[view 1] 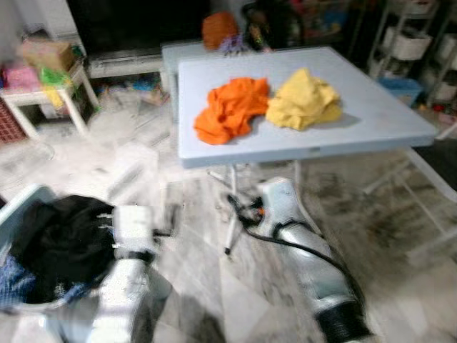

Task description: Hang hanger

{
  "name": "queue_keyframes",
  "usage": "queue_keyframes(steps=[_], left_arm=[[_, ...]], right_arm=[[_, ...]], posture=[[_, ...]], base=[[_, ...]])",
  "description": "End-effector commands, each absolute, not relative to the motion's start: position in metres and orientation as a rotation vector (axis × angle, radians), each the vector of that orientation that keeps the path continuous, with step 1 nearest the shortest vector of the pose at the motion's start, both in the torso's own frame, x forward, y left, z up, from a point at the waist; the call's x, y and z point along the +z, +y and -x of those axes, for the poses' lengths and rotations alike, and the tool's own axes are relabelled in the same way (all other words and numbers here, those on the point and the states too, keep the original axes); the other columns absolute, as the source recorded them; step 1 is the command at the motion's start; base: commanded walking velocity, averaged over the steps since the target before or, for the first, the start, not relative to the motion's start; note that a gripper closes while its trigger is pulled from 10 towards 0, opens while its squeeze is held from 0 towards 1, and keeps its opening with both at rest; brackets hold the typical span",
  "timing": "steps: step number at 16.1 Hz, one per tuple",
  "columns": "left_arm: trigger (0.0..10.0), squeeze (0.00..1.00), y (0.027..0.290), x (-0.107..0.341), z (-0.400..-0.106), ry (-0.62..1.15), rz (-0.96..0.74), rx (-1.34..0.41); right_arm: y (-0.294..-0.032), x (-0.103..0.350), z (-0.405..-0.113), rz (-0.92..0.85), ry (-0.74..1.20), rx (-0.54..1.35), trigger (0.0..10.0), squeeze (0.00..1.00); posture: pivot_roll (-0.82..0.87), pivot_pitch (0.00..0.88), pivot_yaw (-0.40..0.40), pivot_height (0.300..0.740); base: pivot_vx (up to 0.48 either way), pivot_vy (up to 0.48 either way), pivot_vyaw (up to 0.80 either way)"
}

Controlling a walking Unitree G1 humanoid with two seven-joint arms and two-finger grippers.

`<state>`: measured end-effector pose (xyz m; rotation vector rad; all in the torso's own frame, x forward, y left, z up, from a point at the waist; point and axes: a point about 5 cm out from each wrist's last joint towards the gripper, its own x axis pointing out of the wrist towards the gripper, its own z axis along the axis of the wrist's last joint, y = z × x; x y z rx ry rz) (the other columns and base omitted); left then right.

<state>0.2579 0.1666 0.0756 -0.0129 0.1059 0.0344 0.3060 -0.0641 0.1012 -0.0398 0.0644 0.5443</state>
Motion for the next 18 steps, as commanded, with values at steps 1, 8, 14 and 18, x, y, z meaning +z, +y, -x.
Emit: queue_keyframes(steps=[1,8,14,18], left_arm=[[10.0,0.00,0.1606,0.0754,-0.2586,0.112,0.021,0.019],[10.0,0.00,0.1609,0.0755,-0.2589,0.120,0.015,0.007],[10.0,0.00,0.1691,0.0724,-0.2595,0.160,0.029,0.100],[10.0,0.00,0.1676,0.0715,-0.2587,0.165,0.005,0.113]], right_arm=[[-0.0734,0.0993,-0.3077,0.057,0.070,0.516,10.0,0.00],[-0.0709,0.0975,-0.3081,0.054,0.075,0.512,10.0,0.00],[-0.0693,0.0963,-0.3057,0.059,0.076,0.531,10.0,0.00],[-0.0707,0.0979,-0.3073,0.066,0.074,0.542,10.0,0.00]], posture=[[0.02,0.000,0.046,0.740],[0.02,0.000,0.053,0.740],[0.03,0.000,0.044,0.740],[0.03,0.000,0.033,0.740]], base=[[0.000,0.000,0.00],[0.000,0.000,0.00],[0.000,0.000,0.53],[0.000,0.000,0.80]])
